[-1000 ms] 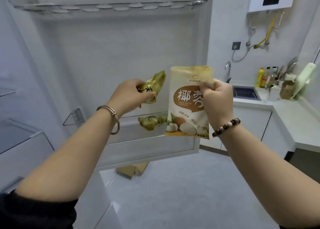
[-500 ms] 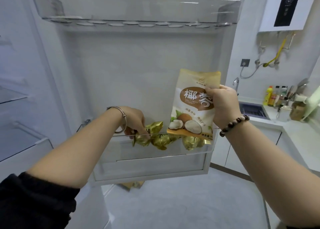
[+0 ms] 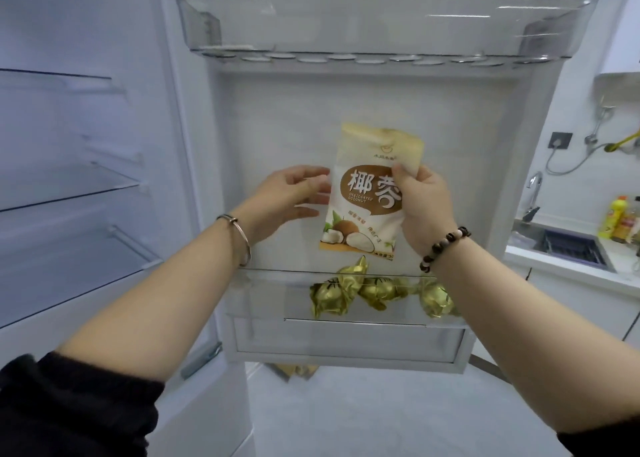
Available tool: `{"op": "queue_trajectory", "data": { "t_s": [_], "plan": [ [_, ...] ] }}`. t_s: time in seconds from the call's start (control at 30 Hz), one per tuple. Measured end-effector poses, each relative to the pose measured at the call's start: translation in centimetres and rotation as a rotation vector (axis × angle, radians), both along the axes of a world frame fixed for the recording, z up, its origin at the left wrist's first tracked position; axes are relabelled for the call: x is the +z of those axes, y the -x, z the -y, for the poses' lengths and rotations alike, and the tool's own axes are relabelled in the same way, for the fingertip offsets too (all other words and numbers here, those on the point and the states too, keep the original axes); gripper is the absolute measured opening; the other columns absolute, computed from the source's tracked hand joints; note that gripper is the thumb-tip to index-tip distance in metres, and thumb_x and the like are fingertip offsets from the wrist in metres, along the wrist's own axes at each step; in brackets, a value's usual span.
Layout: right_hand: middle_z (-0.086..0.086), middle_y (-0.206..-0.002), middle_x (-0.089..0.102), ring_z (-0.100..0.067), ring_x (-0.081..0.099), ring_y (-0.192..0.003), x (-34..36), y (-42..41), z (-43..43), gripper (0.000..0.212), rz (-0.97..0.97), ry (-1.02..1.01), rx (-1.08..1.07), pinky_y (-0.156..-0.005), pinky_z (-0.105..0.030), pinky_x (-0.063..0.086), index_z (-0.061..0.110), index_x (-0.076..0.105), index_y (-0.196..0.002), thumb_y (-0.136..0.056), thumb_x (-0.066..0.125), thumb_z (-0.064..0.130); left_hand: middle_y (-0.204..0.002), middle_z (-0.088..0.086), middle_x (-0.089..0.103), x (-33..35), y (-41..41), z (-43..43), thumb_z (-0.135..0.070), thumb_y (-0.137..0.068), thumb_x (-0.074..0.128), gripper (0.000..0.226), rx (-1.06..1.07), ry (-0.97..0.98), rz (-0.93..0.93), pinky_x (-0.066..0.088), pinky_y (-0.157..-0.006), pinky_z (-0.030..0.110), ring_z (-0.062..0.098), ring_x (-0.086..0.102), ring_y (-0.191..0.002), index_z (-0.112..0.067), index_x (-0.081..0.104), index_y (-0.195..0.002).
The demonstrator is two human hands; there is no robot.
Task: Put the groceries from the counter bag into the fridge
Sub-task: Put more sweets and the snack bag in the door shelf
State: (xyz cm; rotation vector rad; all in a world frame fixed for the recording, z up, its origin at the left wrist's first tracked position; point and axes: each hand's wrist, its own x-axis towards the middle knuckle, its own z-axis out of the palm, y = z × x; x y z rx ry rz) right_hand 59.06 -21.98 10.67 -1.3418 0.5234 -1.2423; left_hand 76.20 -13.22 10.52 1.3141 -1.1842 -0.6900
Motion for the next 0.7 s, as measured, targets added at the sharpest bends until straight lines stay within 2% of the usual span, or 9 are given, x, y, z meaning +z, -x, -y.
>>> {"op": "queue_trajectory", "data": {
  "t_s": [0.13, 0.23, 0.3, 0.4, 0.47, 0.53, 0.6, 0.7],
  "plan": [
    [-0.001, -0.082, 0.070, -0.014, 0.068, -0.072, -0.7, -3.1, -1.1, 0.017, -0.093, 0.057, 0.168, -0.072, -0.032, 0.057, 0.017, 0.063, -0.086, -0.096, 0.050, 0.013, -0.074, 0.001, 0.066, 0.1, -1.3, -1.6, -0.014, -0.085, 0.069, 0.005, 0.312, 0.093, 0.222, 0.050, -0.059, 0.018, 0.004, 0.061, -0.062, -0.013, 0.064, -0.083],
    [0.000, -0.083, 0.069, -0.011, 0.067, -0.072, -0.7, -5.1, -1.2, 0.017, -0.272, 0.176, 0.157, -0.070, -0.028, 0.057, 0.019, 0.063, -0.083, -0.095, 0.052, 0.015, -0.065, -0.002, 0.061, -0.7, -2.7, -3.3, -0.016, -0.082, 0.072, 0.015, 0.446, 0.075, 0.335, 0.045, -0.053, 0.016, 0.005, 0.056, -0.057, -0.017, 0.062, -0.070],
    [-0.001, -0.085, 0.068, -0.013, 0.065, -0.075, -0.7, -6.3, -1.1, 0.017, -0.530, 0.357, 0.063, -0.069, -0.027, 0.055, 0.015, 0.064, -0.082, -0.094, 0.053, 0.020, -0.063, -0.001, 0.062, -1.2, -3.7, -4.5, -0.016, -0.082, 0.072, 0.016, 0.500, 0.027, 0.382, 0.046, -0.054, 0.018, 0.008, 0.058, -0.057, -0.017, 0.063, -0.068],
    [-0.007, -0.082, 0.067, -0.023, 0.062, -0.074, -1.0, -8.1, -1.4, 0.030, -0.878, 0.604, -0.027, -0.061, -0.032, 0.049, 0.007, 0.061, -0.075, -0.094, 0.053, 0.029, -0.062, 0.002, 0.066, -1.9, -4.9, -5.6, -0.012, -0.083, 0.070, 0.016, 0.546, -0.060, 0.474, 0.046, -0.050, 0.017, 0.011, 0.062, -0.055, -0.014, 0.064, -0.068],
    [-0.004, -0.070, 0.060, -0.021, 0.055, -0.064, -1.2, -9.0, -1.7, 0.037, -0.965, 0.658, -0.060, -0.049, -0.028, 0.038, 0.014, 0.050, -0.062, -0.093, 0.054, 0.033, -0.063, 0.005, 0.067, -2.1, -5.4, -6.2, -0.008, -0.082, 0.068, 0.014, 0.560, -0.101, 0.505, 0.045, -0.046, 0.014, 0.013, 0.063, -0.054, -0.013, 0.064, -0.070],
    [0.000, -0.062, 0.053, -0.017, 0.049, -0.057, -1.3, -9.8, -1.9, 0.040, -1.001, 0.683, -0.079, -0.046, -0.026, 0.031, 0.016, 0.045, -0.058, -0.091, 0.057, 0.035, -0.063, 0.006, 0.066, -2.5, -5.7, -6.5, -0.004, -0.080, 0.067, 0.014, 0.564, -0.135, 0.501, 0.043, -0.042, 0.013, 0.013, 0.064, -0.053, -0.012, 0.063, -0.070],
    [0.001, -0.061, 0.054, -0.016, 0.052, -0.057, -1.2, -10.3, -1.9, 0.038, -1.010, 0.683, -0.087, -0.047, -0.025, 0.034, 0.016, 0.047, -0.058, -0.088, 0.060, 0.036, -0.064, 0.008, 0.067, -2.8, -5.8, -6.7, -0.005, -0.079, 0.065, 0.011, 0.570, -0.166, 0.492, 0.044, -0.041, 0.014, 0.013, 0.065, -0.052, -0.010, 0.064, -0.070],
    [-0.003, -0.066, 0.064, -0.020, 0.065, -0.066, -1.8, -11.0, -2.1, 0.029, -1.057, 0.636, -0.026, -0.058, -0.029, 0.051, 0.012, 0.057, -0.070, -0.086, 0.063, 0.035, -0.068, 0.005, 0.067, -3.2, -5.8, -6.8, -0.013, -0.079, 0.066, 0.008, 0.617, -0.196, 0.557, 0.045, -0.043, 0.015, 0.011, 0.065, -0.054, -0.006, 0.066, -0.075]
  ]
}}
